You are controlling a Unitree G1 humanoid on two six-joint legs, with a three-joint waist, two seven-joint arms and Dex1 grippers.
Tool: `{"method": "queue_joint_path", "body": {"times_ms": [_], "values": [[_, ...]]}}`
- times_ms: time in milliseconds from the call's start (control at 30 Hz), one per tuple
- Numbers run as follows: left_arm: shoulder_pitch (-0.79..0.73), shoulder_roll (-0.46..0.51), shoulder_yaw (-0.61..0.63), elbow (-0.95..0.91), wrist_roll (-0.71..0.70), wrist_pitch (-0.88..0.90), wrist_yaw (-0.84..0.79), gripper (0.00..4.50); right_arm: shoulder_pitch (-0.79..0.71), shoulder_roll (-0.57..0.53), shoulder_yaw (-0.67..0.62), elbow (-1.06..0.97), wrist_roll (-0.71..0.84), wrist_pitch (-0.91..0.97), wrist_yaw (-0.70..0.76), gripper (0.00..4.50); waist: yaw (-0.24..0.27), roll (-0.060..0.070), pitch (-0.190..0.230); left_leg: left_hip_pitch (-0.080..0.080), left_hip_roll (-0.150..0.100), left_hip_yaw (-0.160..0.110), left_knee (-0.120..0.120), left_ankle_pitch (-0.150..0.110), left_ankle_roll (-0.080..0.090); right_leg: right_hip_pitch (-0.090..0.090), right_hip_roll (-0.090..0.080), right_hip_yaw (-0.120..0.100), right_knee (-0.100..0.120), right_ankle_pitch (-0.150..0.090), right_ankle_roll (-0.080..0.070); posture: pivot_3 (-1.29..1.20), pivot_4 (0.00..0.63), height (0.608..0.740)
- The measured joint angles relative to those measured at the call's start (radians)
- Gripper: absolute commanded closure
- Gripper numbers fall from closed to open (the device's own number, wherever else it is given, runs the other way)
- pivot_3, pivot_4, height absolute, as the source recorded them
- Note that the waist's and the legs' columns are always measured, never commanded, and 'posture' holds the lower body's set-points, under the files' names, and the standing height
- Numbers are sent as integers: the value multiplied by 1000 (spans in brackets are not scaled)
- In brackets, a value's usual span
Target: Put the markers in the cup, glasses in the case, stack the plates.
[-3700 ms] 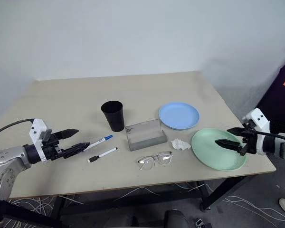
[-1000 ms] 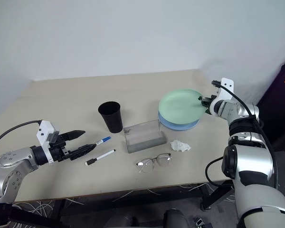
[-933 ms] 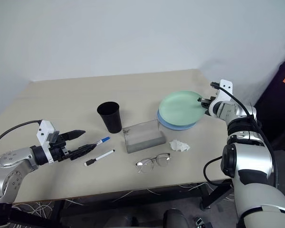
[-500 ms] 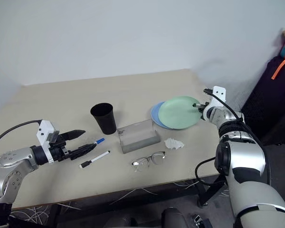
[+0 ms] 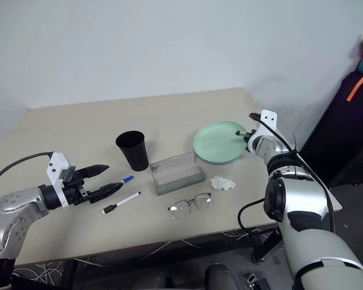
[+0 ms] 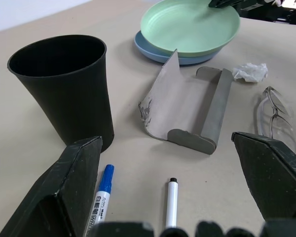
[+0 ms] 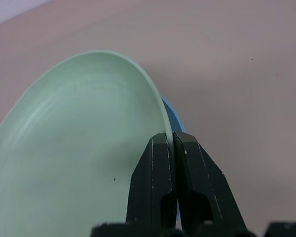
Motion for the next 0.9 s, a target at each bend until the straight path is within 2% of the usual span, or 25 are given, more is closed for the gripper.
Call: {"method": "queue_joint_path", "body": {"times_ms": [100, 133, 167, 367, 500, 667, 800, 900], "values": [[8, 0, 6, -7, 0, 4, 1, 0, 0, 10, -2, 4, -3, -10, -8, 4480, -3, 0, 0, 0, 0, 0, 0, 0, 0, 0, 0, 0, 0, 0, 0, 0, 0, 732], [13, 0, 9, -11, -1, 5, 1, 0, 0, 12, -2, 4, -4, -12, -11, 3984, -3, 0, 0, 0, 0, 0, 0, 0, 0, 0, 0, 0, 0, 0, 0, 0, 0, 732], [18, 0, 10, -14, -1, 5, 1, 0, 0, 14, -3, 4, -8, -15, -14, 3793, -3, 0, 0, 0, 0, 0, 0, 0, 0, 0, 1, 0, 0, 0, 0, 0, 0, 732], [35, 0, 14, -33, -2, 12, 7, 0, -7, 20, -6, 5, -11, -19, -20, 1772, -3, 0, 0, 0, 0, 0, 0, 0, 0, 0, 1, 0, 0, 0, 0, 0, 0, 732], [37, 0, 19, -39, -4, 14, 11, 0, -20, 19, 15, 4, -30, -17, 36, 1772, -3, 0, 0, 0, 0, 0, 0, 0, 0, 0, 1, 0, 0, 0, 0, 0, 0, 732], [44, 0, 32, -46, -6, 15, 12, 0, -31, -1, 95, -48, -61, 23, 267, 1772, -8, 0, 0, 0, 0, 0, 0, 0, 0, 0, 1, 0, 0, 0, 0, 0, 0, 732], [45, 0, 35, -49, -11, 21, 17, 0, 3, -55, 197, -228, -79, 102, 527, 1772, -8, 0, 0, 0, 0, -1, 0, 0, 0, 0, 1, 0, 1, 0, 1, 0, 0, 732], [44, 0, 35, -50, -19, 23, 18, 0, 100, -94, 278, -416, -80, 172, 671, 1772, -5, -2, -1, 1, 1, -1, 0, 0, 0, 0, 1, -1, 2, 0, 0, 0, 0, 732]]}}
